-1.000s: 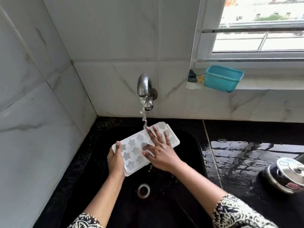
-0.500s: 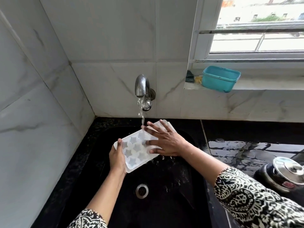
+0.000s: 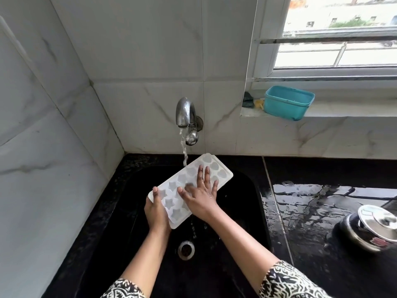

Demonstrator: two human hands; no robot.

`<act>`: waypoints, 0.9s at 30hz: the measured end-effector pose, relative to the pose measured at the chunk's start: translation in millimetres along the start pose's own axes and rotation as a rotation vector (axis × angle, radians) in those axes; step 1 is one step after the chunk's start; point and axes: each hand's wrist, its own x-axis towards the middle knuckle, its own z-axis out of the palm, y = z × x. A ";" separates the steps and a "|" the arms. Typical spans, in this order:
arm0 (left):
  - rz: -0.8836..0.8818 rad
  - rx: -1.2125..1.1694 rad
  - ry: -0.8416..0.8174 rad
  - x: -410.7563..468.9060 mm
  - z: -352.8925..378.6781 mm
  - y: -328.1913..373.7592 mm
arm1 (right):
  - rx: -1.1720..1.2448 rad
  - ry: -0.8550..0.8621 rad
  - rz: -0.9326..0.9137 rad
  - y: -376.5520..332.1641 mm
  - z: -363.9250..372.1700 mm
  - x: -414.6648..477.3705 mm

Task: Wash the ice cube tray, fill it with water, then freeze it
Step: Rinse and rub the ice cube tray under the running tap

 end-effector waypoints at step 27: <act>0.005 0.010 -0.050 0.2 -12.1 -1.2 | -0.213 -0.030 -0.174 26.0 -7.4 -17.5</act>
